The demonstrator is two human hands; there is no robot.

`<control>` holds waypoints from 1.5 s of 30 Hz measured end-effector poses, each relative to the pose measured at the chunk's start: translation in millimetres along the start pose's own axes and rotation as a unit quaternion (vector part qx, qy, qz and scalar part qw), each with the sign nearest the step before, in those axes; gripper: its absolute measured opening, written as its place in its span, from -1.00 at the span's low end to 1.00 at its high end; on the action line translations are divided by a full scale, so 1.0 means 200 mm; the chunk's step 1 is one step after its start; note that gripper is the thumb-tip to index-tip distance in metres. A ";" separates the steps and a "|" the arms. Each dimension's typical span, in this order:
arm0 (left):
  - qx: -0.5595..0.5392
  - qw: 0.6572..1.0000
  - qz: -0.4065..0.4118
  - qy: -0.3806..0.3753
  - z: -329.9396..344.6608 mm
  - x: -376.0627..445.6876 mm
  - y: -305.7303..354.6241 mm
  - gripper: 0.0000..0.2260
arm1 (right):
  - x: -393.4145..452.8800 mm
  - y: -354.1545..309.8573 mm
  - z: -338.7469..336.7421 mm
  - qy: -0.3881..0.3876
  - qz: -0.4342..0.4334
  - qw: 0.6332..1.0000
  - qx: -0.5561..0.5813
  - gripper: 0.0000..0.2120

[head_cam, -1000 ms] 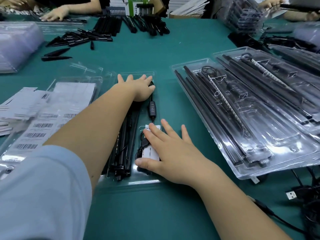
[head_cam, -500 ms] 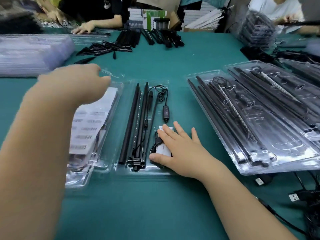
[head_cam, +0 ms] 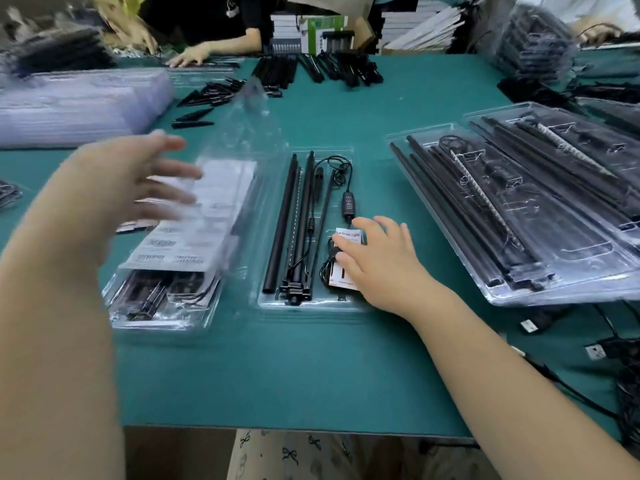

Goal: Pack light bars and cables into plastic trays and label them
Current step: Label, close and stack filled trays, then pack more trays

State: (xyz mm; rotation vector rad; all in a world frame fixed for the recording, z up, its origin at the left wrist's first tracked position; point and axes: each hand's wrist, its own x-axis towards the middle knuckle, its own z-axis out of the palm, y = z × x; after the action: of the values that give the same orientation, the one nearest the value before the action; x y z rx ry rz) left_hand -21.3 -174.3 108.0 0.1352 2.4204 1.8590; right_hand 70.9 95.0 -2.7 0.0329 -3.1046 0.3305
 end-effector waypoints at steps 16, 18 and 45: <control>0.469 0.849 0.197 -0.145 0.60 -0.39 -0.37 -0.23 | 0.05 0.05 0.02 -0.025 0.042 0.993 0.111 -0.60; 0.481 0.843 0.195 -0.138 0.60 -0.39 -0.38 -0.20 | 0.05 0.06 0.02 -0.024 0.045 0.992 0.113 -0.57; 0.508 0.824 0.195 -0.158 0.58 -0.37 -0.41 -0.20 | 0.02 0.09 -0.01 0.128 0.118 0.907 0.382 -0.40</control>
State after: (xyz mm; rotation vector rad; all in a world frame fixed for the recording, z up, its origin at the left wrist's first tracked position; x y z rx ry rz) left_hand 65.4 -92.9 -0.7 0.9586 2.9349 0.3127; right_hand 67.6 113.3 -3.5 -0.3440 -2.5185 1.3989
